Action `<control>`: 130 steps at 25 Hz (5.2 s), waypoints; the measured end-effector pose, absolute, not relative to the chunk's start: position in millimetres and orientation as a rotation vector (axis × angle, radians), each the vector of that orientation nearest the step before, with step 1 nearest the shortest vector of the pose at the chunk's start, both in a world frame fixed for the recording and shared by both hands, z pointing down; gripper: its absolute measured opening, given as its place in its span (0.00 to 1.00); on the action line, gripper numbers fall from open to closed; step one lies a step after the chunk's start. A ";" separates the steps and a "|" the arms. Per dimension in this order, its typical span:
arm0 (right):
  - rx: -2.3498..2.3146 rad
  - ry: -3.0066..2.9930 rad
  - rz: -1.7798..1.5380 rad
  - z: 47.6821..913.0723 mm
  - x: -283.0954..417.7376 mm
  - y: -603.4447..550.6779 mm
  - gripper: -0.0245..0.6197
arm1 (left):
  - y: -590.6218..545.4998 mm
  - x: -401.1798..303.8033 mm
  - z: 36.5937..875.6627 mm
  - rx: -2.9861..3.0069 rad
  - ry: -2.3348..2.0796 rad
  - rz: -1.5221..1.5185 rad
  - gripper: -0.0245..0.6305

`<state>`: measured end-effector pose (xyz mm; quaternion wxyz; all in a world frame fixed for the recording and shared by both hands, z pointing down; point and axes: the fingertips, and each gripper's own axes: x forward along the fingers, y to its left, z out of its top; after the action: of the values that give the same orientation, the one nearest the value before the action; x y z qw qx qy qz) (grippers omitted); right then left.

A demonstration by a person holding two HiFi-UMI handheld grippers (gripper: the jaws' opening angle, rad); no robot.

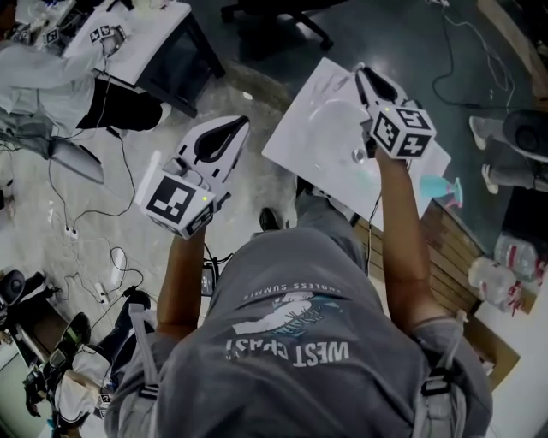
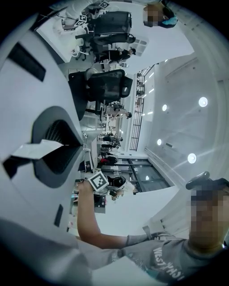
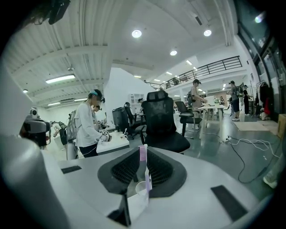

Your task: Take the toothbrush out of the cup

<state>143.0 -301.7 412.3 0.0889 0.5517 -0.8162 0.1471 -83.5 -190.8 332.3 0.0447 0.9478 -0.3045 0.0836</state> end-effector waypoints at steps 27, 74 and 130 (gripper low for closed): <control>1.752 -2.387 0.446 406.5 183.8 -243.4 0.06 | -160.3 -53.5 326.5 2.951 -0.833 0.266 0.04; 1.432 -2.420 0.680 510.9 141.3 -348.4 0.24 | -215.5 -69.3 383.5 2.748 -1.015 0.354 0.04; 1.637 -2.392 0.500 416.8 147.6 -317.2 0.14 | -200.3 -126.0 353.6 2.867 -1.020 0.332 0.04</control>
<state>147.6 -317.2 416.8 0.1001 0.5538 -0.8091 0.1690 -126.0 -200.3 353.6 0.0402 0.9359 -0.3329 0.1083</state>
